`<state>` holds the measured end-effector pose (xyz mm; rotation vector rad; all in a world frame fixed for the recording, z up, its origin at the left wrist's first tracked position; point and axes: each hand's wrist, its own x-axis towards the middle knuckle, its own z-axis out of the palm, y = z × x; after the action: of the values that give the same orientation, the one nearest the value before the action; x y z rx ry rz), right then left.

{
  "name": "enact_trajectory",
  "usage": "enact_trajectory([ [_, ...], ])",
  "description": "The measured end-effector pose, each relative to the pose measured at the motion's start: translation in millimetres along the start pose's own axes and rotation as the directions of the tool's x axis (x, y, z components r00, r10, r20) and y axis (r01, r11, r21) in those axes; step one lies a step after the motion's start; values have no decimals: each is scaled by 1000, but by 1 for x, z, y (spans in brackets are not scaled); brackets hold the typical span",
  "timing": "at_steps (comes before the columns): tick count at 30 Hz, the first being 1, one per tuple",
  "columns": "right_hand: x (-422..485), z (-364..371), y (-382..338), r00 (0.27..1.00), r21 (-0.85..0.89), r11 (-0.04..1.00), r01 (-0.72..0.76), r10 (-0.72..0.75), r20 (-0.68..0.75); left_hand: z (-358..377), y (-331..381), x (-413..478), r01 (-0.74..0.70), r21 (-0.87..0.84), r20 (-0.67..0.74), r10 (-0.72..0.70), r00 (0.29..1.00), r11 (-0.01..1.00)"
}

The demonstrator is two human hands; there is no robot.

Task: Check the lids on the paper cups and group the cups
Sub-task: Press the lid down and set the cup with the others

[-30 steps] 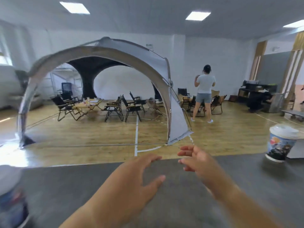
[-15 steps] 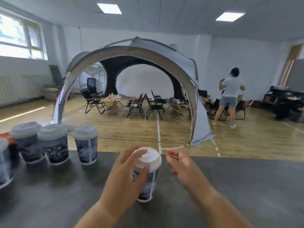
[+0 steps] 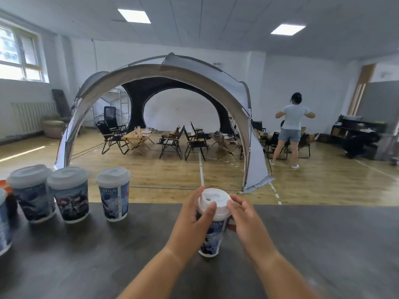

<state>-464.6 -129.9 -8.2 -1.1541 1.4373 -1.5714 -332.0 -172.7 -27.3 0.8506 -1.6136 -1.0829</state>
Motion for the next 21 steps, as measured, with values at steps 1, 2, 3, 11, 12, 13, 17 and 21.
enact_trajectory([
  [1,1,-5,1,1000,-4,1000,3,-3,-22,7,2,4,-3,5,8,2,1000,1000],
  [2,2,-9,1,999,-10,1000,4,-4,-38,14,3,8,-2,9,13,1,1000,1000],
  [3,2,-12,1,999,-14,1000,6,-6,-46,19,3,11,2,3,15,-2,1000,1000],
  [11,23,-20,9,997,41,999,-30,33,-76,31,-13,17,-6,-178,-30,0,1000,984],
  [12,31,-21,8,996,45,998,-52,55,-73,32,-14,18,-10,-191,-40,3,999,981],
  [13,39,-22,6,995,37,996,-78,80,-58,33,-15,18,-16,-200,-52,6,999,980],
  [17,72,-21,-6,976,43,976,-215,213,41,38,-18,20,-40,-232,-101,17,995,972],
  [21,83,-16,-10,910,112,919,-379,347,228,41,-17,20,-56,-260,-98,31,995,964],
])
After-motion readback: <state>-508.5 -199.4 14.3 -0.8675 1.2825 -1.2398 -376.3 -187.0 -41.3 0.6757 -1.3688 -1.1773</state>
